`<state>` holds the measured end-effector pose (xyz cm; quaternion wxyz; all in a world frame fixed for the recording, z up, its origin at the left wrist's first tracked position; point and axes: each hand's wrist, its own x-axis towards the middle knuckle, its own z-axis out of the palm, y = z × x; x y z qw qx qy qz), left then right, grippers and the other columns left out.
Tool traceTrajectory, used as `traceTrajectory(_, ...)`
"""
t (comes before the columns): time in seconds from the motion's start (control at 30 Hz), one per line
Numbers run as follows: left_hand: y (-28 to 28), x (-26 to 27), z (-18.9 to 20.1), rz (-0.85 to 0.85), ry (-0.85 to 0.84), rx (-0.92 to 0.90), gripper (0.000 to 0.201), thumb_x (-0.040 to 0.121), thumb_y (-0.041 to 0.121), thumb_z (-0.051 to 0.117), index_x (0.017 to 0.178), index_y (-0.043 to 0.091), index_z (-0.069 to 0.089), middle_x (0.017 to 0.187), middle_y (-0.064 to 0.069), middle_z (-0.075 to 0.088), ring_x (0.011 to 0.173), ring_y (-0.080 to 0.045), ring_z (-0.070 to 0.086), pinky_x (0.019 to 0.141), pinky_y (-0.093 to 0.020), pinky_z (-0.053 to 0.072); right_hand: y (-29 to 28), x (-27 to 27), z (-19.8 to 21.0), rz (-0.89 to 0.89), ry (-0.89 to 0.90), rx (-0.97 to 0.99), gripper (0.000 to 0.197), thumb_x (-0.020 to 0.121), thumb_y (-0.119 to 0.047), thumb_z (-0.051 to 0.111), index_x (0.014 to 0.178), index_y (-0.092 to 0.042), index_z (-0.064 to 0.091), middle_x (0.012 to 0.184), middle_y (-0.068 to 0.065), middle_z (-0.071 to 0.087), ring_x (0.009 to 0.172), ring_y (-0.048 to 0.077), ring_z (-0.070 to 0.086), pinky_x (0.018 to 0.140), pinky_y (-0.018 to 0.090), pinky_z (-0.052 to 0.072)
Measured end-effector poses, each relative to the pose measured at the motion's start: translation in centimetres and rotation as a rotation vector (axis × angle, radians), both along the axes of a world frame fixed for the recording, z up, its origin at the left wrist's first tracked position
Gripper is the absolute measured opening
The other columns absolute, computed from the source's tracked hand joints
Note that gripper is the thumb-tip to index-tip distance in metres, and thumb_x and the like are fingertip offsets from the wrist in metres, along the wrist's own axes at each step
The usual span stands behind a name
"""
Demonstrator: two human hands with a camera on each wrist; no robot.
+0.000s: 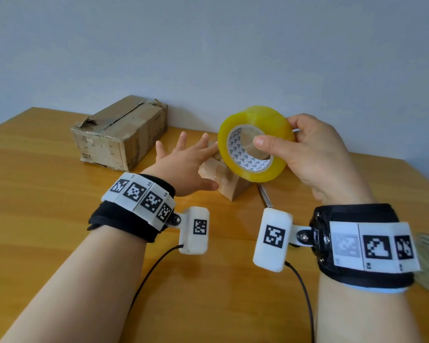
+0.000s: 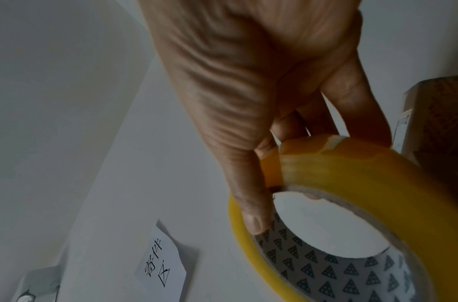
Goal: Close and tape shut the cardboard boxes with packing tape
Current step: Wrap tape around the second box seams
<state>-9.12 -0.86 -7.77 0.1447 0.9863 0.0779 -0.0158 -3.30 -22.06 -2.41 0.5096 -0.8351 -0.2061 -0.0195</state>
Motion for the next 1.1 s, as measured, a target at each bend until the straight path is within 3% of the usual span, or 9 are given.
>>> traceTrajectory(0.07, 0.0, 0.1, -0.1, 0.006, -0.001, 0.014, 0.087, 0.087, 0.06, 0.06, 0.149, 0.057, -0.002, 0.163, 0.021, -0.01, 0.15, -0.025, -0.021, 0.11, -0.071, -0.015, 0.0, 0.0, 0.0, 0.01, 0.02, -0.003, 0.074, 0.054, -0.067, 0.083, 0.117, -0.032, 0.065, 0.105, -0.005, 0.077, 0.094, 0.014, 0.075, 0.085, 0.046, 0.061)
traceTrajectory(0.2, -0.1, 0.1, 0.1, 0.009, -0.015, 0.045, 0.083, 0.088, 0.06, 0.059, 0.149, 0.057, 0.002, 0.163, 0.021, -0.007, 0.149, -0.024, -0.024, 0.11, -0.072, -0.016, -0.1, -0.3, -0.1, 0.05, 0.047, -0.036, 0.035, 0.078, -0.037, 0.088, 0.107, -0.032, 0.068, 0.099, -0.011, 0.078, 0.091, 0.006, 0.074, 0.088, 0.043, 0.061)
traceTrajectory(0.37, -0.2, 0.1, 0.2, -0.011, -0.061, 0.07, 0.08, 0.089, 0.056, 0.06, 0.152, 0.052, 0.01, 0.164, 0.019, 0.006, 0.152, -0.023, -0.013, 0.112, -0.069, -0.015, 0.0, -0.5, 0.1, 0.045, 0.048, -0.014, 0.036, 0.08, -0.034, 0.087, 0.111, -0.029, 0.07, 0.099, -0.01, 0.078, 0.091, 0.007, 0.074, 0.088, 0.044, 0.061)
traceTrajectory(0.6, 0.5, -0.1, -0.1, -0.046, -0.088, -0.198, 0.082, 0.089, 0.041, 0.068, 0.152, 0.051, 0.017, 0.163, 0.018, 0.009, 0.145, -0.019, 0.031, 0.119, -0.053, 0.024, -0.1, -0.4, -0.1, 0.047, 0.053, 0.027, 0.035, 0.079, -0.033, 0.087, 0.11, -0.027, 0.071, 0.1, -0.01, 0.079, 0.093, 0.009, 0.075, 0.089, 0.044, 0.061)
traceTrajectory(0.67, 0.6, -0.2, -0.2, -0.052, -0.069, -0.218, 0.086, 0.089, 0.043, 0.068, 0.153, 0.051, 0.01, 0.164, 0.019, 0.004, 0.149, -0.022, 0.021, 0.119, -0.057, 0.02, -0.2, -0.4, -0.1, 0.051, 0.048, 0.019, 0.034, 0.079, -0.034, 0.087, 0.109, -0.028, 0.071, 0.1, -0.01, 0.079, 0.093, 0.008, 0.075, 0.089, 0.044, 0.061)
traceTrajectory(0.73, 0.3, -0.2, 0.0, -0.027, -0.062, -0.178, 0.096, 0.089, 0.044, 0.066, 0.155, 0.045, -0.004, 0.164, 0.017, -0.007, 0.152, -0.026, -0.004, 0.12, -0.061, 0.002, -0.2, -0.3, -0.1, 0.053, 0.039, 0.01, 0.032, 0.079, -0.035, 0.087, 0.107, -0.029, 0.071, 0.099, -0.011, 0.079, 0.092, 0.008, 0.075, 0.088, 0.045, 0.061)
traceTrajectory(0.83, -0.2, -0.2, 0.9, -0.033, -0.134, -0.11, 0.105, 0.09, 0.038, 0.067, 0.156, 0.031, -0.014, 0.164, 0.009, -0.016, 0.148, -0.022, -0.023, 0.12, -0.053, -0.01, -0.3, -0.2, -0.1, 0.055, 0.038, 0.003, 0.033, 0.079, -0.035, 0.087, 0.108, -0.03, 0.07, 0.098, -0.012, 0.078, 0.091, 0.007, 0.074, 0.088, 0.043, 0.061)
traceTrajectory(0.97, -0.5, -0.5, 1.3, -0.128, -0.118, -0.129, 0.086, 0.095, 0.029, 0.062, 0.158, 0.032, 0.004, 0.159, 0.017, -0.011, 0.144, -0.006, -0.02, 0.12, -0.046, -0.008, -0.3, -0.2, -0.1, 0.056, 0.042, 0.005, 0.037, 0.079, -0.035, 0.087, 0.111, -0.029, 0.07, 0.1, -0.01, 0.078, 0.092, 0.007, 0.075, 0.088, 0.043, 0.061)
traceTrajectory(1.1, -0.5, -0.5, 0.6, -0.15, -0.073, -0.162, 0.077, 0.097, 0.029, 0.059, 0.157, 0.039, 0.01, 0.164, 0.017, -0.005, 0.151, -0.006, -0.008, 0.124, -0.048, 0.006, 0.1, -0.5, -0.2, 0.057, 0.029, 0.015, 0.037, 0.078, -0.035, 0.088, 0.11, -0.028, 0.071, 0.098, -0.01, 0.079, 0.091, 0.008, 0.075, 0.087, 0.043, 0.061)
